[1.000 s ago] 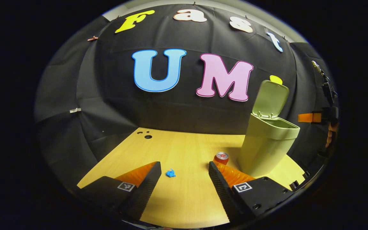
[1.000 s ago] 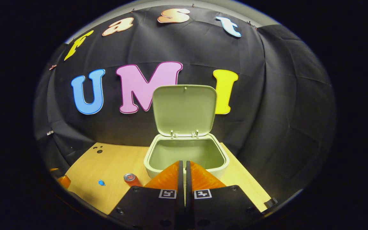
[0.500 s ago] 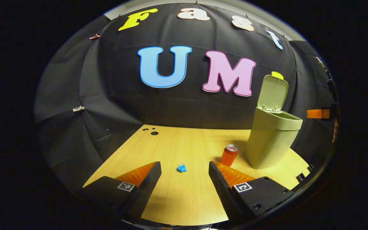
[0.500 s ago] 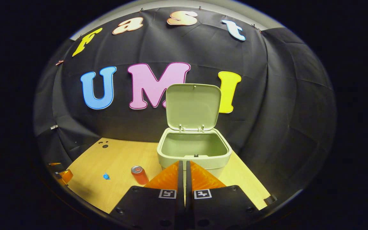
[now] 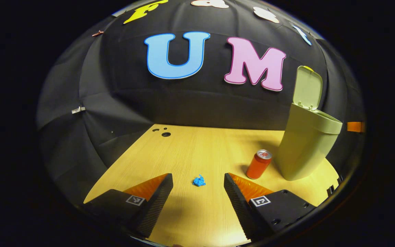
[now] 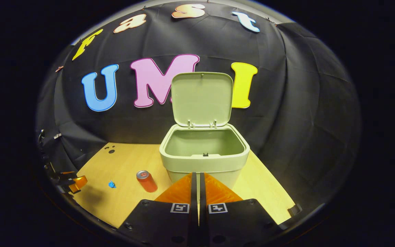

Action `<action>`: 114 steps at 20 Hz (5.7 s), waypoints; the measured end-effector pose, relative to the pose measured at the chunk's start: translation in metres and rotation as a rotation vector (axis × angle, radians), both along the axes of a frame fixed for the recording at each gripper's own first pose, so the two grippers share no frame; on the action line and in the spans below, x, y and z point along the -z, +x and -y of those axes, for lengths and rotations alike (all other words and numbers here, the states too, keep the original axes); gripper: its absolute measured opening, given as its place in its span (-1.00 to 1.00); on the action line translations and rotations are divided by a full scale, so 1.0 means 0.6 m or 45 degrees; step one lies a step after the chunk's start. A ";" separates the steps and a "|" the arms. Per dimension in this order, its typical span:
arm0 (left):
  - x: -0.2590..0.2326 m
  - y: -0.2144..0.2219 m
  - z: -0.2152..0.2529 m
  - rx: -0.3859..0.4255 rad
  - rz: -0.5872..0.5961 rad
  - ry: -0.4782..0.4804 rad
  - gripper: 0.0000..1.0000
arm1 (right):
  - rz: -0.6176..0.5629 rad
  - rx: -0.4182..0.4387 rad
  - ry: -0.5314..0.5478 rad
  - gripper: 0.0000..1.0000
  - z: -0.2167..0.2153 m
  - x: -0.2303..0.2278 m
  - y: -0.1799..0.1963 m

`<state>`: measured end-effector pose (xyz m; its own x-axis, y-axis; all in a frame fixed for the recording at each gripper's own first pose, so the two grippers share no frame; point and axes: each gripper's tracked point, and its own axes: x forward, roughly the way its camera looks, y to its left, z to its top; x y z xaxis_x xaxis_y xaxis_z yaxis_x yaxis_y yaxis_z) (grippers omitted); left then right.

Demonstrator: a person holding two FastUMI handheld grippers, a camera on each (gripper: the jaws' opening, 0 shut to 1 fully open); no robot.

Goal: Press the lid of the desktop garbage bin to open it, pick up the crumpled paper on the desktop and throw it into the bin, then pick up the pop can on the desktop and drop it into the bin, and finally close the garbage bin lid.

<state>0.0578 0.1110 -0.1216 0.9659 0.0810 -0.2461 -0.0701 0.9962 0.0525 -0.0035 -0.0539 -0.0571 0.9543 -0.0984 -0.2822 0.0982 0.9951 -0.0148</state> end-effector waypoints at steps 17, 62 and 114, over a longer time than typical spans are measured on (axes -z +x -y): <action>0.180 0.185 -0.007 -0.037 -0.306 0.026 0.92 | -0.230 0.022 0.062 1.00 0.027 0.115 -0.002; -0.230 0.159 0.392 0.675 0.198 0.132 -0.36 | -0.192 -0.020 0.216 0.99 0.041 0.147 0.026; 0.013 -0.196 -0.062 -0.044 -0.036 -0.047 0.92 | -0.210 -0.396 0.043 0.98 -0.306 0.241 0.099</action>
